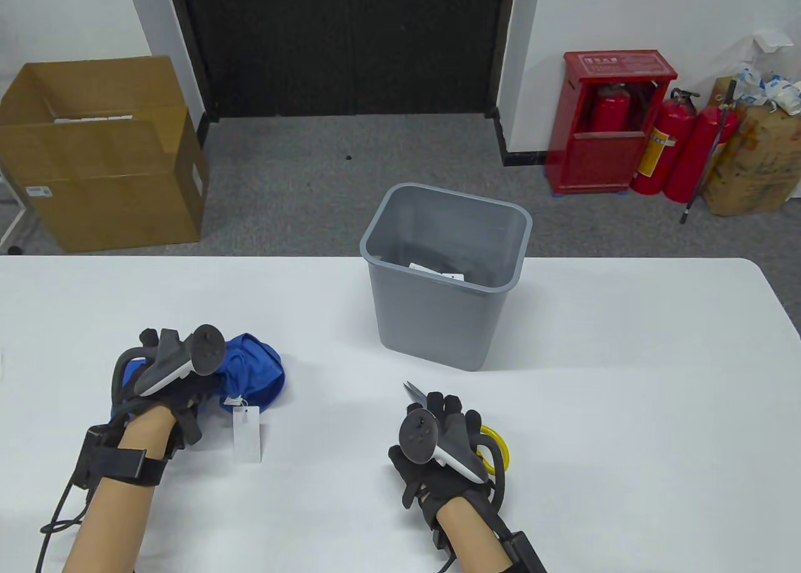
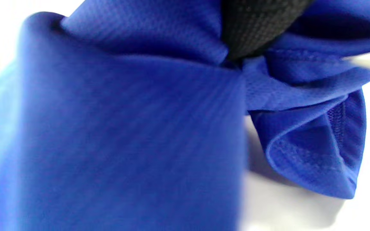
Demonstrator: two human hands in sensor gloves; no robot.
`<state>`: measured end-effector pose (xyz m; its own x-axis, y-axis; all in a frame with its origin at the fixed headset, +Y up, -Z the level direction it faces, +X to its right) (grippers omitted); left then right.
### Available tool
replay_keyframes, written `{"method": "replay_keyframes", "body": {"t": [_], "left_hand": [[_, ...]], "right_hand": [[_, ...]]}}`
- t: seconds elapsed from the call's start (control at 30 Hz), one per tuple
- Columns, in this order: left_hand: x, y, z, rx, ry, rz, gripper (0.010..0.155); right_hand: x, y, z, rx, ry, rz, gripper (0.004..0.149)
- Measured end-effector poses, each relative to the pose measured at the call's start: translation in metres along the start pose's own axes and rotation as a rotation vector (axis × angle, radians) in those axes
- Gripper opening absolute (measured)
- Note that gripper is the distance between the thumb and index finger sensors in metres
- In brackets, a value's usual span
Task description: Cut off the clothing tag with scissors
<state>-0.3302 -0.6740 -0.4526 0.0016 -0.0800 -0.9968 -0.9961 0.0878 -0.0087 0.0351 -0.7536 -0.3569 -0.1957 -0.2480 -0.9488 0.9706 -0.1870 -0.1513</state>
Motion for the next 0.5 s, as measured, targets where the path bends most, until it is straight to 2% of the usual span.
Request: {"method": "replay_keyframes", "body": {"t": [0.13, 0.2, 0.37, 0.5], "left_hand": [[-0.017, -0.001, 0.027, -0.029, -0.079, 0.014, 0.068], [-0.03, -0.004, 0.043, -0.039, -0.151, 0.01, 0.071], [-0.064, -0.018, 0.071, 0.007, -0.364, -0.005, 0.06], [-0.084, -0.031, 0.076, 0.003, -0.435, -0.056, 0.056]], "right_hand": [[-0.001, -0.003, -0.002, -0.011, 0.008, -0.014, 0.08], [-0.001, -0.004, -0.002, -0.013, 0.01, -0.017, 0.08], [-0.001, -0.003, -0.002, -0.011, 0.008, -0.014, 0.08], [-0.001, -0.002, -0.001, -0.01, 0.002, -0.006, 0.08]]}}
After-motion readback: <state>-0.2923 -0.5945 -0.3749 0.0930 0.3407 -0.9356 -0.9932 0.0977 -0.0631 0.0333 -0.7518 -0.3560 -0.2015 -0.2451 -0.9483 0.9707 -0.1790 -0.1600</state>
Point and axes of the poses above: the tracker on the back of each hand, its own y axis roughly to the little-finger side, its own x axis roughly from the wrist to the fingertips, z = x × y, the point moved 2 cm from there along x, roughly from the wrist to the fingertips, and after that the axes turned 3 degrees about -x, right-handed, at the moved point
